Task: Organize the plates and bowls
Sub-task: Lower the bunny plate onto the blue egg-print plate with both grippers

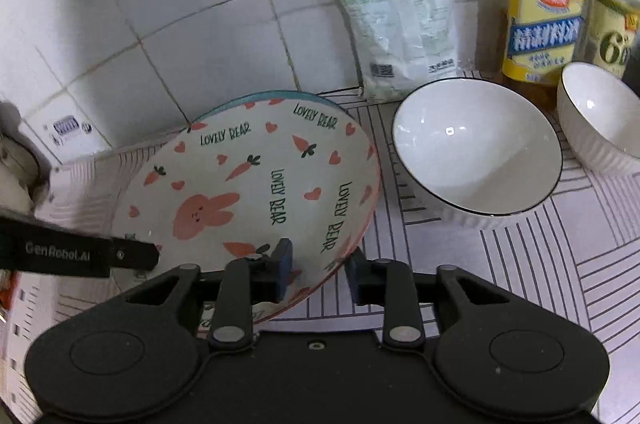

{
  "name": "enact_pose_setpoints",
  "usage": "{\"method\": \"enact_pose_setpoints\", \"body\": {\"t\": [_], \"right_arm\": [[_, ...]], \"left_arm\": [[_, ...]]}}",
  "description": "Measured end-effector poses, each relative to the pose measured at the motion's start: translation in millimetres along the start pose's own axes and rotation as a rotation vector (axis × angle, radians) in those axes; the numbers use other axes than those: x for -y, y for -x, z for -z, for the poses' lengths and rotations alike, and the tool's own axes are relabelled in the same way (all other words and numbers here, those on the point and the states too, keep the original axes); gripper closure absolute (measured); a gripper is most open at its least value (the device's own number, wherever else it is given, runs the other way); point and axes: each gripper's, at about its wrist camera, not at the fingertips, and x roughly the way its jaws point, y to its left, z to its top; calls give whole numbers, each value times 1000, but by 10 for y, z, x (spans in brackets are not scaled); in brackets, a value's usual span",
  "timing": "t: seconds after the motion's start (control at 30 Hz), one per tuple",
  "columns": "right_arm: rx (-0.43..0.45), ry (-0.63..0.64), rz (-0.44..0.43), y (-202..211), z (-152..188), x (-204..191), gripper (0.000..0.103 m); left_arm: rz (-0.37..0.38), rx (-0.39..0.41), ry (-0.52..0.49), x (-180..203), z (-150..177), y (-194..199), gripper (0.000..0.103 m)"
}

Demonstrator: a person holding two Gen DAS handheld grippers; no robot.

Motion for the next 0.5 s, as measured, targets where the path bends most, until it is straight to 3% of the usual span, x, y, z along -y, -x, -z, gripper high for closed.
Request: {"method": "enact_pose_setpoints", "body": {"t": [0.3,0.5], "right_arm": [[-6,-23,76,-2,-14,-113,63],[-17,-42,92,-16,-7,-146,58]], "left_arm": [[-35,-6,3,14,12,-72,76],[-120,13,-10,137,78,-95,76]]}}
